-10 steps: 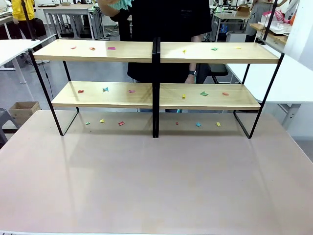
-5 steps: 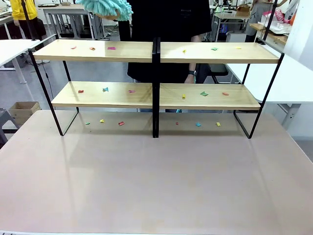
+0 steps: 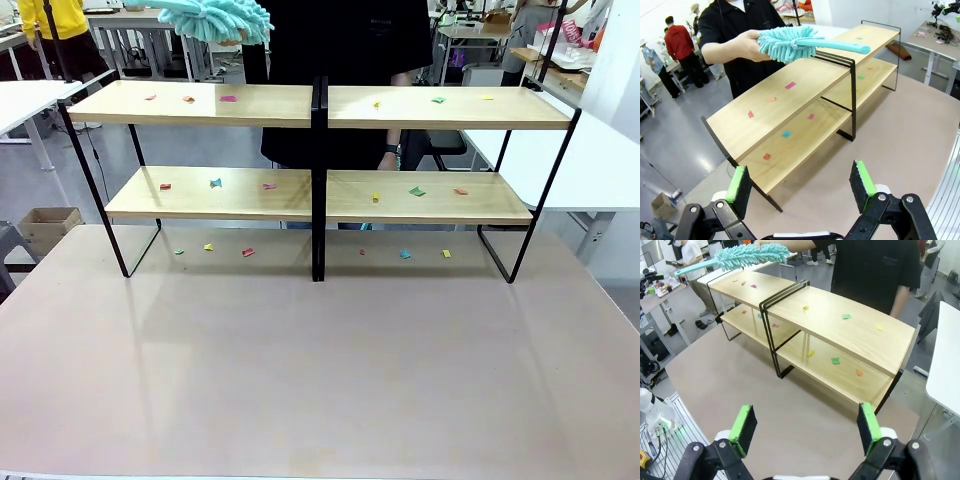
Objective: Clean the shelves.
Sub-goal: Pick up the Duster when the human hands it over.
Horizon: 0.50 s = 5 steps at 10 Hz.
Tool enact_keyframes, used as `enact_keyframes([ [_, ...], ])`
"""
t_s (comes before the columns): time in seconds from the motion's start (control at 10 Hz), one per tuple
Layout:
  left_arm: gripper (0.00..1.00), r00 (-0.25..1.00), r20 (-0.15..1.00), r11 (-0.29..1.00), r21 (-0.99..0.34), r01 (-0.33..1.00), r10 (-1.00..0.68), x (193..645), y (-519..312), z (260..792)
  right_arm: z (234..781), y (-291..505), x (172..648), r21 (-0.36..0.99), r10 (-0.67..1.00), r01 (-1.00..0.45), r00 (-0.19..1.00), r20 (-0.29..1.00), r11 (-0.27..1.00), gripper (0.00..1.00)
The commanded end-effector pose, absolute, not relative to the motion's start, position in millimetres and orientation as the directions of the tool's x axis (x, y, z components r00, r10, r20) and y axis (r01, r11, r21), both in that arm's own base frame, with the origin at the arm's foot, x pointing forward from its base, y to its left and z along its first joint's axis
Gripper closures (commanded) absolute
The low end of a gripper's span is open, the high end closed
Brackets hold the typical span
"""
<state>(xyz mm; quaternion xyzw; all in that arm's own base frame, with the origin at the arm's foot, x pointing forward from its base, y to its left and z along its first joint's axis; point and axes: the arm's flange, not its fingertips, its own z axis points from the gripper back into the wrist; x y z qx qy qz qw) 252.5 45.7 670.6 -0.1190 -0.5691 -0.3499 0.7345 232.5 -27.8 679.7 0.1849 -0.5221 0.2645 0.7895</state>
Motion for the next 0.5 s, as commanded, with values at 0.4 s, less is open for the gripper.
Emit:
enact_keyframes([
  [0.4,0.00,0.255,0.932,0.677,-0.012,0.736,-0.260,271,49,692,680,-28,232,0.016,0.223,-0.610,0.313,0.923,0.792,0.00],
])
